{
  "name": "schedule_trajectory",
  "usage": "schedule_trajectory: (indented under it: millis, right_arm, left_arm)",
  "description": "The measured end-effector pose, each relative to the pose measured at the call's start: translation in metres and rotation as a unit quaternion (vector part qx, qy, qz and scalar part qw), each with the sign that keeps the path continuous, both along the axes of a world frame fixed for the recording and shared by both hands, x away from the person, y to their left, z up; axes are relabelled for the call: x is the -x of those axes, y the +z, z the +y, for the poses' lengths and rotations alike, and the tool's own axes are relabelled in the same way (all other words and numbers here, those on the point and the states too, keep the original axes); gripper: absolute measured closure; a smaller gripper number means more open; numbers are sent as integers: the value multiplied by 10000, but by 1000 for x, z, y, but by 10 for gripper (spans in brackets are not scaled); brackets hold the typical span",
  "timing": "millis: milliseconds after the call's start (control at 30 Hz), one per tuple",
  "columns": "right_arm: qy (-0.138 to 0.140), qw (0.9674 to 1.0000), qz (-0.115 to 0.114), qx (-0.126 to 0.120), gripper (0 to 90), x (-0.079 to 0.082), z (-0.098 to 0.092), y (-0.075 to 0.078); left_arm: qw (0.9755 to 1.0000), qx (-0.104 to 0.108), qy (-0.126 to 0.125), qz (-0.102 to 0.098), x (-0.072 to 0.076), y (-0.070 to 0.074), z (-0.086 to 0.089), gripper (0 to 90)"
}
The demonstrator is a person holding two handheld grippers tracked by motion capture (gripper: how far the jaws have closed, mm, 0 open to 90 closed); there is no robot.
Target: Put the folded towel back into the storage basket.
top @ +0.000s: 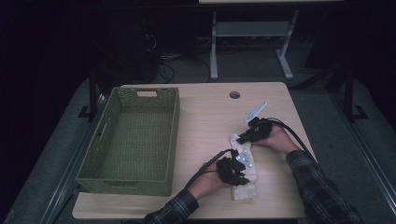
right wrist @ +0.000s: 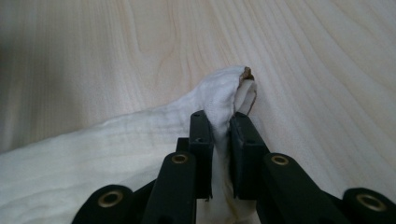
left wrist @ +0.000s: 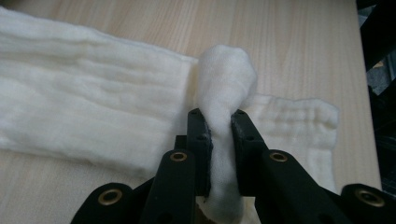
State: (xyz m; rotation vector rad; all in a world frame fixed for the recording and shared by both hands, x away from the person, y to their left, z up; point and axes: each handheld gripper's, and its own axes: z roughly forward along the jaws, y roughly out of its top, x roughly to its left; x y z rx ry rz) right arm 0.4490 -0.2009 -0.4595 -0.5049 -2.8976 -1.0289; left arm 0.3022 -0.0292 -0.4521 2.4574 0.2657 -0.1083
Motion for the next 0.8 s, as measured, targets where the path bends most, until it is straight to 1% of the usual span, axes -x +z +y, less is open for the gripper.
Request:
schedule_trajectory:
  millis: [33, 167, 267, 333, 367, 400, 467, 533, 567, 600, 633, 700, 733, 800]
  right_arm:
    - [6, 10000, 2, -28, 803, 0, 0, 1]
    - [-4, 9999, -3, -146, 803, 1, -2, 8]
    - [-3, 9998, -34, -212, 803, 2, -5, 15]
    - [22, 9995, -52, -295, 803, 3, -7, 19]
    - [12, 9994, -52, -331, 803, 6, -8, 23]
    - [13, 9993, -56, -366, 803, 7, -8, 26]
    - [18, 9988, -51, -480, 803, 11, -9, 32]
    - [52, 9987, -74, -502, 803, 13, -9, 37]
    - [93, 9986, -114, -507, 803, 15, -9, 40]
    - [117, 9986, -139, -503, 803, 16, -8, 42]
    - [151, 9985, -177, -502, 803, 16, -8, 45]
    - [177, 9982, -209, -531, 803, 18, -6, 50]
    - [188, 9980, -239, -551, 803, 19, -6, 53]
    - [208, 9974, -286, -626, 803, 19, -5, 60]
  left_arm:
    - [10000, 73, 27, 9, 1, 2, 0, 798]
    - [9997, 225, 51, -39, 3, 13, 4, 799]
    - [9995, 314, 95, -37, 3, 20, 7, 800]
    - [9993, 352, 141, -44, 3, 26, 9, 800]
    - [9993, 346, 130, -94, 2, 28, 10, 800]
    - [9992, 368, 173, -61, 2, 31, 12, 800]
    - [9988, 408, 253, -72, 1, 36, 14, 800]
    - [9984, 448, 337, -113, 0, 42, 17, 800]
    - [9979, 503, 397, -114, 0, 45, 18, 800]
    - [9978, 501, 416, -131, 0, 48, 19, 800]
    - [9973, 543, 468, -127, 0, 51, 20, 800]
    - [9970, 551, 518, -138, -1, 57, 22, 800]
    - [9970, 521, 537, -184, -1, 62, 23, 801]
    - [9965, 544, 602, -213, -2, 71, 25, 801]
